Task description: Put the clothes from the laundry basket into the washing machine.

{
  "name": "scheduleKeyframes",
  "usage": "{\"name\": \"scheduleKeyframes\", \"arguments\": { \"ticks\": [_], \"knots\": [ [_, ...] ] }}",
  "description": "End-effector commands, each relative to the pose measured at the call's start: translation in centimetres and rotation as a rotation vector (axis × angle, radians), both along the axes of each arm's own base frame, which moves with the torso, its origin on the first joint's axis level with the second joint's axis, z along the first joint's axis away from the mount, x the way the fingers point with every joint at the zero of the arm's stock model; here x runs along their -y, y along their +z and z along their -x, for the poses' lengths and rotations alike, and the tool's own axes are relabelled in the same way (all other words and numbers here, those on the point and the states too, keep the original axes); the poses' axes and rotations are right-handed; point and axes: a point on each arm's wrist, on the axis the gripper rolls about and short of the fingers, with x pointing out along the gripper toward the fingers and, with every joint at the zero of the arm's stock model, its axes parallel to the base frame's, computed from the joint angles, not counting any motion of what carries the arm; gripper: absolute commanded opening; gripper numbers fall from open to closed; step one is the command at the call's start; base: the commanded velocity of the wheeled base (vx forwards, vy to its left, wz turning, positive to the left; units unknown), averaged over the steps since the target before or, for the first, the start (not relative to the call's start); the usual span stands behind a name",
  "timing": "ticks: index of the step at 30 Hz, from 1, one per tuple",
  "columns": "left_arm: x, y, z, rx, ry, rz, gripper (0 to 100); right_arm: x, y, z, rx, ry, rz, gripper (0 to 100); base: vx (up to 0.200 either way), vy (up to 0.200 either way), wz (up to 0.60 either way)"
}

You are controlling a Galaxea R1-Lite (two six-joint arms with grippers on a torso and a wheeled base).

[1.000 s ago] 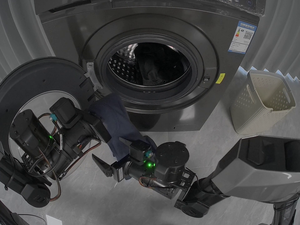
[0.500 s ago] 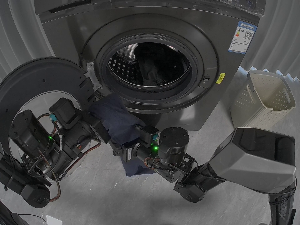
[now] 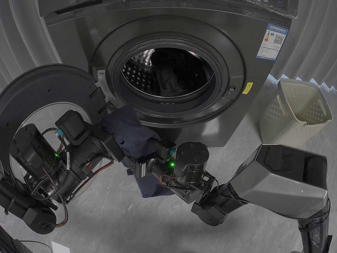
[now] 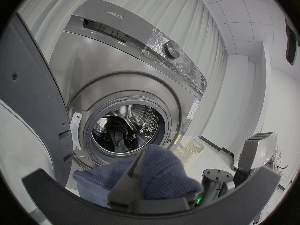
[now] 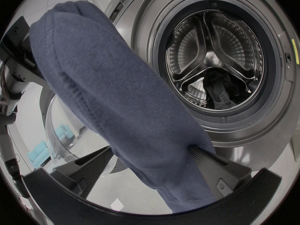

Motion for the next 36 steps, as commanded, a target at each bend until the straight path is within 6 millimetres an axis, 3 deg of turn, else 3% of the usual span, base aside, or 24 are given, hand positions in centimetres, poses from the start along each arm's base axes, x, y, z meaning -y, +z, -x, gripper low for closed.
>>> {"name": "scheduleKeyframes", "arguments": {
  "ticks": [1,8,16,21,27,28,36],
  "knots": [
    [0.0,0.0,0.0,0.0,-0.001,0.001,0,-0.1,0.0,-0.1,0.001,0.0,-0.006,0,0.0,0.0,0.0],
    [-0.1,0.0,-0.1,0.0,0.004,0.001,0,1.2,2.0,0.9,0.007,-0.003,-0.015,0,0.0,0.0,0.0],
    [-0.4,0.1,-0.3,0.004,0.018,0.001,0,6.9,5.7,2.8,0.007,-0.05,-0.004,0,0.0,0.0,0.0],
    [-0.4,0.2,-0.3,0.009,0.017,0.005,0,9.0,5.5,3.7,-0.019,-0.061,0.029,0,0.0,0.0,0.0],
    [-0.2,0.4,-0.1,0.014,0.006,0.008,0,8.8,5.2,3.4,-0.015,-0.059,0.026,0,0.0,0.0,0.0],
    [-0.2,0.4,-0.1,0.013,0.006,0.007,0,8.8,5.2,3.3,-0.016,-0.061,0.026,100,0.0,0.0,0.0],
    [-0.4,1.0,0.3,0.032,0.003,0.02,0,9.0,4.5,1.3,-0.017,-0.104,0.033,100,0.0,0.0,0.0]
  ]
}}
